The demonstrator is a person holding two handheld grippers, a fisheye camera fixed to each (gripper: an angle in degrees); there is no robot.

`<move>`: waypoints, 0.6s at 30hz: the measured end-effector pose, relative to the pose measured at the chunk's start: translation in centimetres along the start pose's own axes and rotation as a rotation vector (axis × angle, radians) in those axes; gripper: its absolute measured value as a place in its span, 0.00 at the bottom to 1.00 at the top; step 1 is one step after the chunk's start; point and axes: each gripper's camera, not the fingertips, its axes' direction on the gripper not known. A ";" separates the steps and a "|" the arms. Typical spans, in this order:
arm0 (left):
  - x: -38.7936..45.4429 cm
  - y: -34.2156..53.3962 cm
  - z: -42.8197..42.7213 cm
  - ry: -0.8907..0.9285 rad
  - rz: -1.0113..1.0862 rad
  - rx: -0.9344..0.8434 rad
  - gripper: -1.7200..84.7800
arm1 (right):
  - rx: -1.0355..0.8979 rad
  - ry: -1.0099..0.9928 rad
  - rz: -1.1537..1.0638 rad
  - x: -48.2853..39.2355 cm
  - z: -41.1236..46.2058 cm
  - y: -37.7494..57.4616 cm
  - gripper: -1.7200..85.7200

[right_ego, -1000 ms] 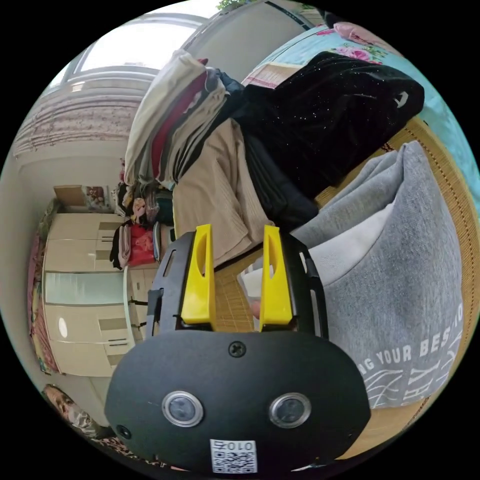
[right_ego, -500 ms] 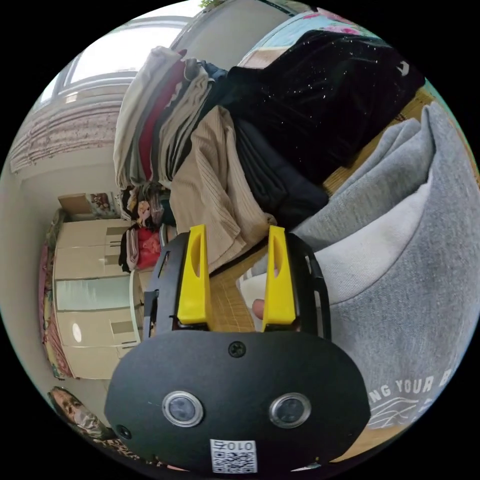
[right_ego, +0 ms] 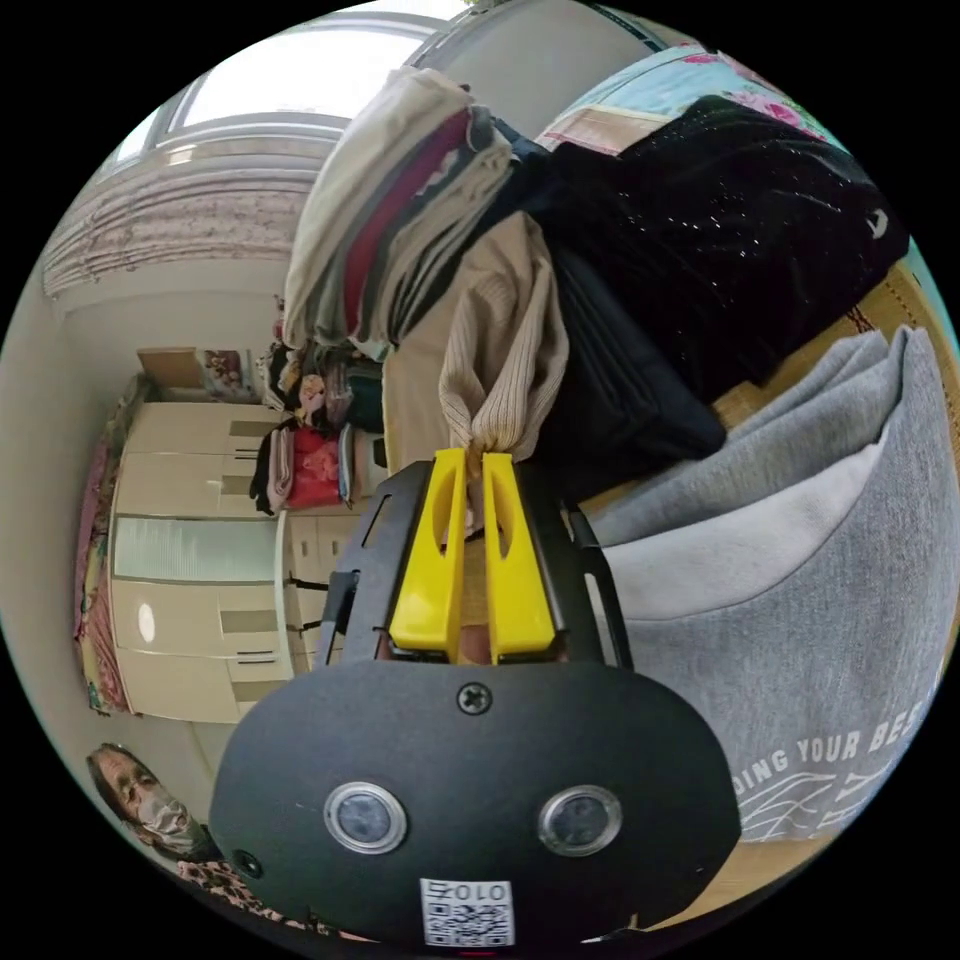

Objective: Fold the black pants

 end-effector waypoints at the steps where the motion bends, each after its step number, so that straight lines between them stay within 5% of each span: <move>1: -0.1 0.0 -0.1 0.007 -0.002 0.001 0.02 | -0.001 0.022 -0.007 -0.6 -0.2 0.0 0.05; 11: -1.3 -0.5 -0.4 0.049 -0.022 -0.001 0.02 | 0.064 -0.029 -0.063 -4.1 -5.1 2.1 0.04; 18: -2.1 -0.8 -0.5 0.086 -0.049 -0.005 0.02 | -0.078 0.235 -0.008 -1.2 -4.6 5.0 0.06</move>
